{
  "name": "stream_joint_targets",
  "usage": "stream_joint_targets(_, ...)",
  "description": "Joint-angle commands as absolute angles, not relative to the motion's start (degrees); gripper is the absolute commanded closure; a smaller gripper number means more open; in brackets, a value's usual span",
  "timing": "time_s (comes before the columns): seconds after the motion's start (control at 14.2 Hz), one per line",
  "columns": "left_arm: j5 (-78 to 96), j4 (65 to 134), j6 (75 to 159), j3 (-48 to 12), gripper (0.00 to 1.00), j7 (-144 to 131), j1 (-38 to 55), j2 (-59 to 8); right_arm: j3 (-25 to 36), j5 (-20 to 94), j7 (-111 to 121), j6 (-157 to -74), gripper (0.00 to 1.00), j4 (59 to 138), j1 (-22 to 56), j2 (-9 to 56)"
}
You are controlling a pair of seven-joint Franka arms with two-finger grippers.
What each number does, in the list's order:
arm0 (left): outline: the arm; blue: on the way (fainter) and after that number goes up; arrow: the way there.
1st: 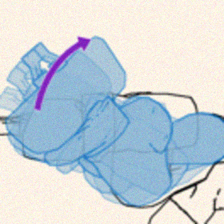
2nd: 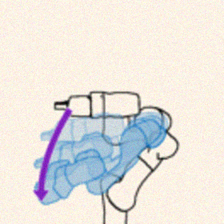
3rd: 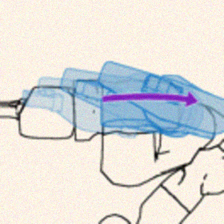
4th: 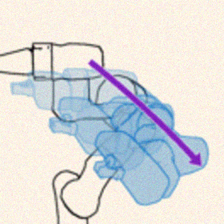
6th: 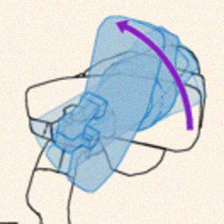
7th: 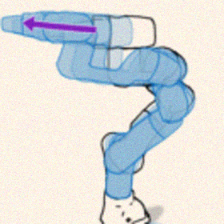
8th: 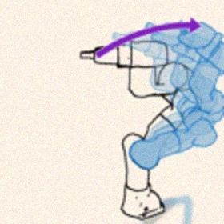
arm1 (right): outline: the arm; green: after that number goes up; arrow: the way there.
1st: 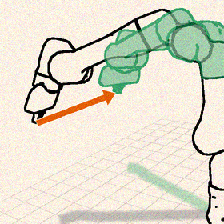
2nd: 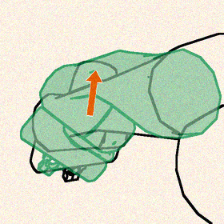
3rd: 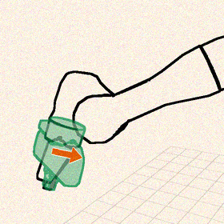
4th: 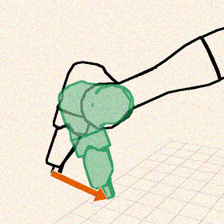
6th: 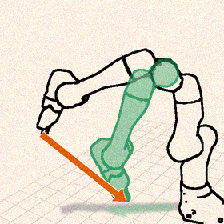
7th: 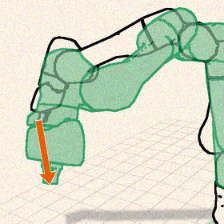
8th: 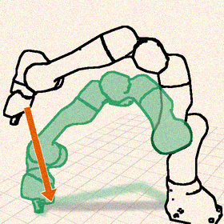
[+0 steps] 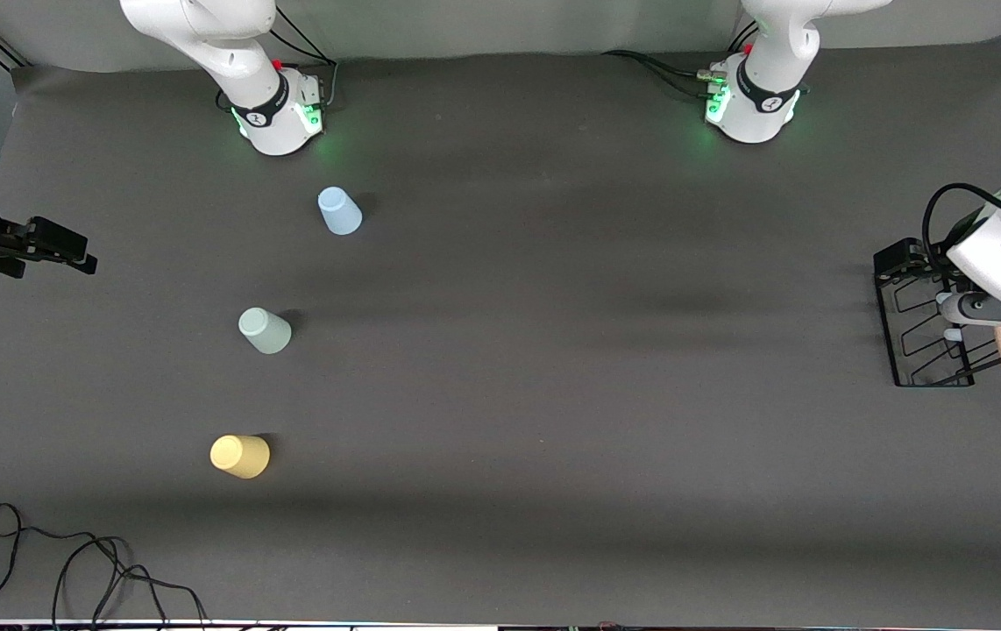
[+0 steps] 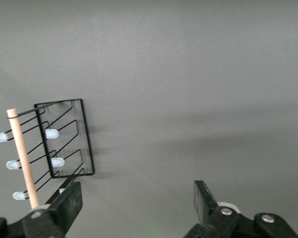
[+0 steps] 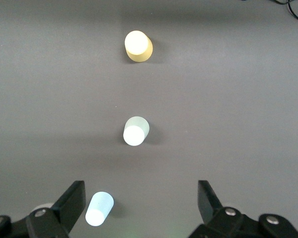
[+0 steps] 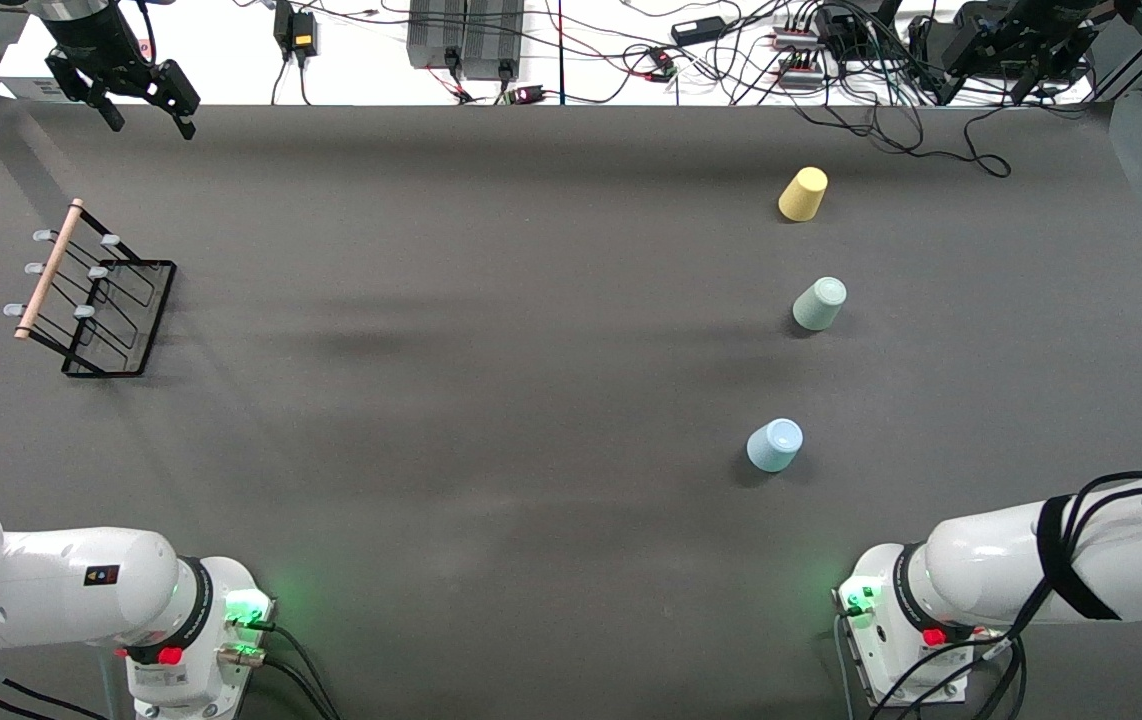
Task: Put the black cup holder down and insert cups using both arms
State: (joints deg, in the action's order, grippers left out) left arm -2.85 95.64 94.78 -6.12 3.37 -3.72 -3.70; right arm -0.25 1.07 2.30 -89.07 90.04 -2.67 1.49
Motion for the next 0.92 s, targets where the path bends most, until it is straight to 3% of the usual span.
stream_joint_targets(0.0, 1.3, 95.1, 93.9, -5.9, 0.0, 3.1, -5.1, -3.7, 0.1, 1.8, 1.4, -89.7, 0.0, 89.8, -2.5, 1.1)
stream_joint_targets(0.85, 0.5, 95.1, 93.3, -6.0, 0.0, 3.4, -5.3, -3.7, 0.1, 1.8, 1.3, -89.7, 0.0, 89.7, -2.5, 1.2)
